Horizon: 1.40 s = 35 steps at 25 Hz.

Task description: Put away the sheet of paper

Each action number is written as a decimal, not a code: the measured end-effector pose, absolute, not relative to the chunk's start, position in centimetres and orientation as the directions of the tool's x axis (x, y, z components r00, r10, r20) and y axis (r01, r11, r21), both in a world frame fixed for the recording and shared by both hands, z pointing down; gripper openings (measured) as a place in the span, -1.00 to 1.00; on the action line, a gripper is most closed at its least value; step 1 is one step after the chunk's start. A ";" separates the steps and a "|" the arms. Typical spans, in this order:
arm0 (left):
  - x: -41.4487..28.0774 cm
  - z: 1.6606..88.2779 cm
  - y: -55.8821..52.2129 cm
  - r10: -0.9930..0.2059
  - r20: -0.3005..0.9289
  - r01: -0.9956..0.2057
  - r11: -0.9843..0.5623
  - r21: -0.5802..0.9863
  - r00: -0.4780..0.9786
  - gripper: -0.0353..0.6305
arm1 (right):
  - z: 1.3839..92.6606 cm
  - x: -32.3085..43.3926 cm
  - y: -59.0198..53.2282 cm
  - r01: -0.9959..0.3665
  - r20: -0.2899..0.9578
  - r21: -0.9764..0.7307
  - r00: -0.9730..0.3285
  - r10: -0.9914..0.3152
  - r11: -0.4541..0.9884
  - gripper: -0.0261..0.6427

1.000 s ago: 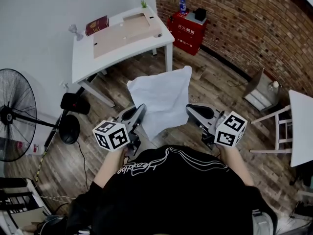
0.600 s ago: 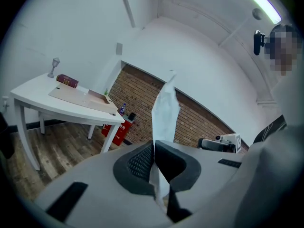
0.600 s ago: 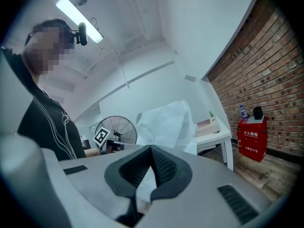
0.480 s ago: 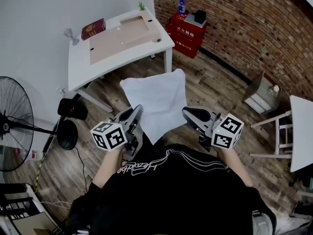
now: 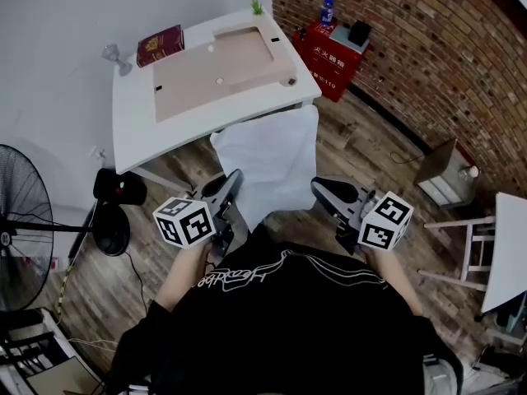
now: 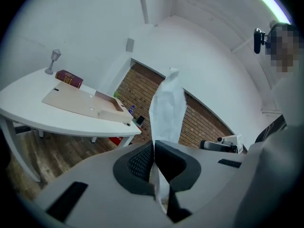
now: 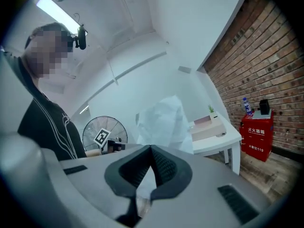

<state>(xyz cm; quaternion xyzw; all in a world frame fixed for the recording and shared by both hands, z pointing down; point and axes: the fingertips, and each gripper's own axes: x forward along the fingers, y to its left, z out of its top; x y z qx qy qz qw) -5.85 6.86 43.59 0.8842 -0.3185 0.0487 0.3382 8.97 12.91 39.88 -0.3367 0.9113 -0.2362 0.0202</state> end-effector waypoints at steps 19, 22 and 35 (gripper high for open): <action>-16.7 43.9 -17.1 -0.603 0.273 -0.628 -0.519 0.580 0.750 -0.80 | 39.2 1.0 -10.5 -0.622 0.150 -0.411 -0.768 -0.623 0.667 -0.92; -17.3 43.9 -18.9 -0.621 0.271 -0.641 -0.511 0.572 0.736 -0.80 | 39.8 1.1 -11.9 -0.617 0.159 -0.427 -0.771 -0.617 0.661 -0.92; -20.1 43.1 -25.8 -0.718 0.335 -0.762 -0.418 0.495 0.611 -0.80 | 39.6 3.0 -22.9 -0.528 0.142 -0.454 -0.838 -0.527 0.718 -0.92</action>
